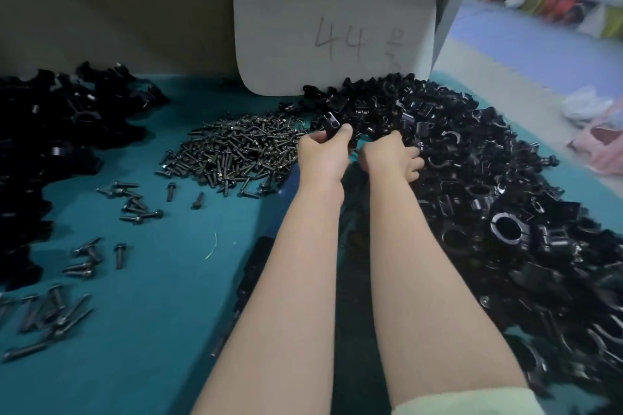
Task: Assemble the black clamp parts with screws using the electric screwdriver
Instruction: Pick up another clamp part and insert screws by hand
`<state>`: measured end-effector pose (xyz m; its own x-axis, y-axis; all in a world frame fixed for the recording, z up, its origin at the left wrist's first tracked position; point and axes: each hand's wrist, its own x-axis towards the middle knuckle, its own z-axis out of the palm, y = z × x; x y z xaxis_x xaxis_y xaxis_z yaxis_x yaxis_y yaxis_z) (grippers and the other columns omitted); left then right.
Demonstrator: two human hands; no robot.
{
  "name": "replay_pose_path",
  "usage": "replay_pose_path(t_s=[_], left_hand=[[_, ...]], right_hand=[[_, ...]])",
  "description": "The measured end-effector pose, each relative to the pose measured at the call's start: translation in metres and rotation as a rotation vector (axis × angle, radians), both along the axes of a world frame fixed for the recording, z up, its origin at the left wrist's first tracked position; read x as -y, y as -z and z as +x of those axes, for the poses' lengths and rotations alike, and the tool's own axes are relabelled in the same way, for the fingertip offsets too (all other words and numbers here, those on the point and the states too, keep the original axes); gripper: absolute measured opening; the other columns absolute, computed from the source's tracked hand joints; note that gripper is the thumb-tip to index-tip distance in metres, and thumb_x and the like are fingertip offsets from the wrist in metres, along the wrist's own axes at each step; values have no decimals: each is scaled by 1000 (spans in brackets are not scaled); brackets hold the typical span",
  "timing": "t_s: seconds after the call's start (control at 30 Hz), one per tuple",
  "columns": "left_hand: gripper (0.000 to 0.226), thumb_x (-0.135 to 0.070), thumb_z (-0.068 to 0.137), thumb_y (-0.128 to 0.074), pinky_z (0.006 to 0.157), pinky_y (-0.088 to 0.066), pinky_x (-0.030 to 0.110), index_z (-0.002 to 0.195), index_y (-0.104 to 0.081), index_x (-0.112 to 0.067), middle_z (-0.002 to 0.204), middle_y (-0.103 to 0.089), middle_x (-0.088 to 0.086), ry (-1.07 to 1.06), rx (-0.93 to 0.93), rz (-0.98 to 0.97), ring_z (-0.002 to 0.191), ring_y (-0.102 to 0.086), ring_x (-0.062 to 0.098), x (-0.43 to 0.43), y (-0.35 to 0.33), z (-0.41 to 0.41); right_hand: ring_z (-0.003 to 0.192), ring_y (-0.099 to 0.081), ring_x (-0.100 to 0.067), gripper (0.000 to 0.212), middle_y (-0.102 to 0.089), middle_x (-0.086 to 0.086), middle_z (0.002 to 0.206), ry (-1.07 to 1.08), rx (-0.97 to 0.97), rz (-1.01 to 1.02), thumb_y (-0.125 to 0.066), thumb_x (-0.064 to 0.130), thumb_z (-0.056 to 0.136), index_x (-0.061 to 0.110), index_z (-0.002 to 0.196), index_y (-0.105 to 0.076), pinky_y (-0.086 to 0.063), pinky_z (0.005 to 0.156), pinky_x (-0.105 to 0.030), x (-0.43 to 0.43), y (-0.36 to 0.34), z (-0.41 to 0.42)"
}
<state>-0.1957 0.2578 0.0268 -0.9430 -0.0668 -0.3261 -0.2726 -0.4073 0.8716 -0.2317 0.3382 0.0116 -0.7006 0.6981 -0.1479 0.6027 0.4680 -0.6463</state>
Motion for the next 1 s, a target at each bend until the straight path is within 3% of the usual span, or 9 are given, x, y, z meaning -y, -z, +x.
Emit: replay_pose_path(t_s=[0.13,0.37,0.47,0.53,0.6,0.8,0.9,1.0], left_hand=[[21,-21,97,-58,71,-52,20,113,-53,-7,90,-60,3,45,0,130,71,-59,8,2,-1,-1],[22,-12,98,-55,68,-55,22,116,-50,-1,95,-59,11,43,13,299,71,-64,14,12,-5,4],[12,-15,99,-52,70,-55,22,102,-54,-3,92,-62,11,56,5,305,72,-64,13,17,-6,6],[15,-19,100,-51,72,-54,23,103,-54,-5,88,-63,8,61,6,281,70,-62,10,21,-8,6],[16,-24,100,-52,68,-53,21,104,-54,-8,85,-62,4,44,1,233,66,-58,7,24,-10,8],[18,-26,97,-59,53,-44,17,83,-52,-16,74,-54,1,-41,-53,102,60,-49,9,43,-15,15],[20,-25,96,-60,54,-44,19,84,-51,-12,72,-57,5,-27,-38,116,57,-51,12,41,-15,18],[17,-17,95,-60,57,-54,21,97,-47,-7,89,-60,11,-3,-7,230,60,-57,13,34,-15,20]], right_hand=[[133,-26,-32,46,-32,-17,145,-1,47,58,-53,33,92,13,133,-45,-23,107,-40,-1,8,-6],[134,-26,-35,38,-34,-13,145,-86,108,138,-51,32,94,20,130,-51,-19,110,-42,3,13,-5],[133,-28,-34,38,-37,-15,143,-58,113,171,-55,23,92,14,129,-50,-21,110,-43,3,14,-5],[133,-30,-33,40,-39,-16,142,-45,106,180,-57,23,91,13,129,-50,-23,109,-43,3,13,-5],[132,-32,-33,41,-41,-16,141,-37,89,179,-56,20,90,12,130,-49,-23,109,-43,3,13,-4],[135,-30,-33,45,-37,-16,144,-35,75,158,-53,20,92,11,135,-44,-15,115,-46,12,13,3],[134,-31,-32,41,-37,-16,143,-10,41,164,-51,21,94,10,133,-46,-20,112,-44,13,13,7],[131,-31,-33,34,-37,-16,141,21,-21,167,-51,22,95,10,126,-52,-22,108,-44,14,11,9]])
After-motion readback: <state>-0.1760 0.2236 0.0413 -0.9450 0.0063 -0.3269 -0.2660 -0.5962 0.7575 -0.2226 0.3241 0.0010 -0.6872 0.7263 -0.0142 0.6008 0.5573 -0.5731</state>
